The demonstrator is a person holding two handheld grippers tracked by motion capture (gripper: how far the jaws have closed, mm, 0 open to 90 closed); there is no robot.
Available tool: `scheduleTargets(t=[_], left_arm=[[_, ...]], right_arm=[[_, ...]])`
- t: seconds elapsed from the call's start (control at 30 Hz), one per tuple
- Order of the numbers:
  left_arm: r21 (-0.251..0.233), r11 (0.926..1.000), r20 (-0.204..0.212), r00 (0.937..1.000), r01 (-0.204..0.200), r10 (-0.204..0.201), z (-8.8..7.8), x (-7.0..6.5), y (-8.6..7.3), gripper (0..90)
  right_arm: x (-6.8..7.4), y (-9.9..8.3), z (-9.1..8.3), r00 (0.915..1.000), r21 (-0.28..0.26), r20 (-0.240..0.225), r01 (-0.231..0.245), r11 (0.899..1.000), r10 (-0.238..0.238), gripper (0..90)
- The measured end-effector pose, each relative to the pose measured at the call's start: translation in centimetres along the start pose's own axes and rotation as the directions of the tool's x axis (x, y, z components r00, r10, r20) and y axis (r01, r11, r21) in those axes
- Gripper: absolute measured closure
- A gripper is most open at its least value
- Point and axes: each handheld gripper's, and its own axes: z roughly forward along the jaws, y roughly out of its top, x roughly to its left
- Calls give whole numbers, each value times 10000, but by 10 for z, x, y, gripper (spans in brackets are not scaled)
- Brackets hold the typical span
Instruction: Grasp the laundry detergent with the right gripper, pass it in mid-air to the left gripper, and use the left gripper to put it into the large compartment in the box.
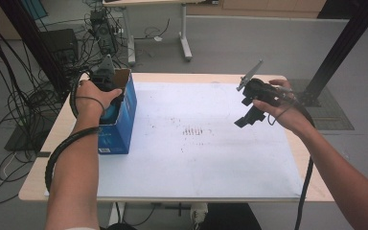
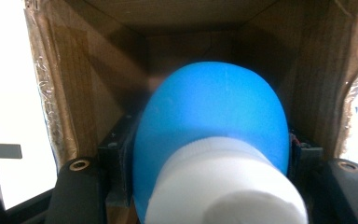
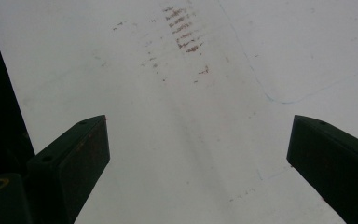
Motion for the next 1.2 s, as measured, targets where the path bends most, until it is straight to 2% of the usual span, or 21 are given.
scheduleTargets(t=[1.2], left_arm=[[-67,10000,-28,10000,28,-29,0,0,-1,361]], right_arm=[[3,3,1,10000,-53,-65,58,10000,-59,58]])
